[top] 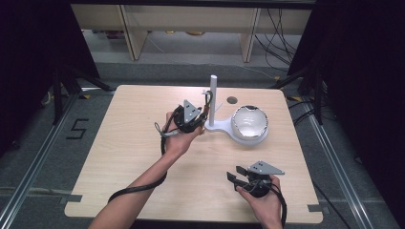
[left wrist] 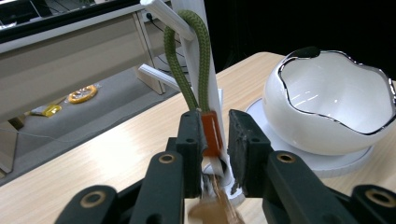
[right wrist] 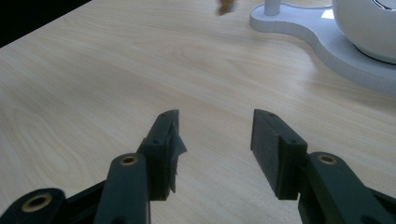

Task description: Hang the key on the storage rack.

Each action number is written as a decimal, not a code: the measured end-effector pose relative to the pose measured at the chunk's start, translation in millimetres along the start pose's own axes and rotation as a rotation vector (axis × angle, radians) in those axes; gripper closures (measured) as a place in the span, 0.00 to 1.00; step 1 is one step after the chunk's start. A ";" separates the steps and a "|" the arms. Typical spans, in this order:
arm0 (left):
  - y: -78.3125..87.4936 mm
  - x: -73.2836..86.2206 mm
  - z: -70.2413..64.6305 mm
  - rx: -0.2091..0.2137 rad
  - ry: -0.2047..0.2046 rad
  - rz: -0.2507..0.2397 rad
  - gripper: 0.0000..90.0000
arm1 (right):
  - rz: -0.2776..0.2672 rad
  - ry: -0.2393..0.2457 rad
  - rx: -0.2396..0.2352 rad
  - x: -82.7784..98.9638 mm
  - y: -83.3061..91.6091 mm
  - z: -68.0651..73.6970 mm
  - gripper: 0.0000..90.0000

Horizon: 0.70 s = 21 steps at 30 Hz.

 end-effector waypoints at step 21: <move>46.5 40.8 27.7 0.078 0.088 0.040 0.55 | 0.008 0.011 0.008 1.7 -1.7 -5.1 0.58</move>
Point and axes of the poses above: each handheld gripper's, and its own axes: y roughly backward along the jaws, x roughly out of its underside, z roughly to its left, the point moved 6 cm from there along -y, roughly forward along the jaws, and after that the axes turned 8 degrees about z, right-handed, at the moved point
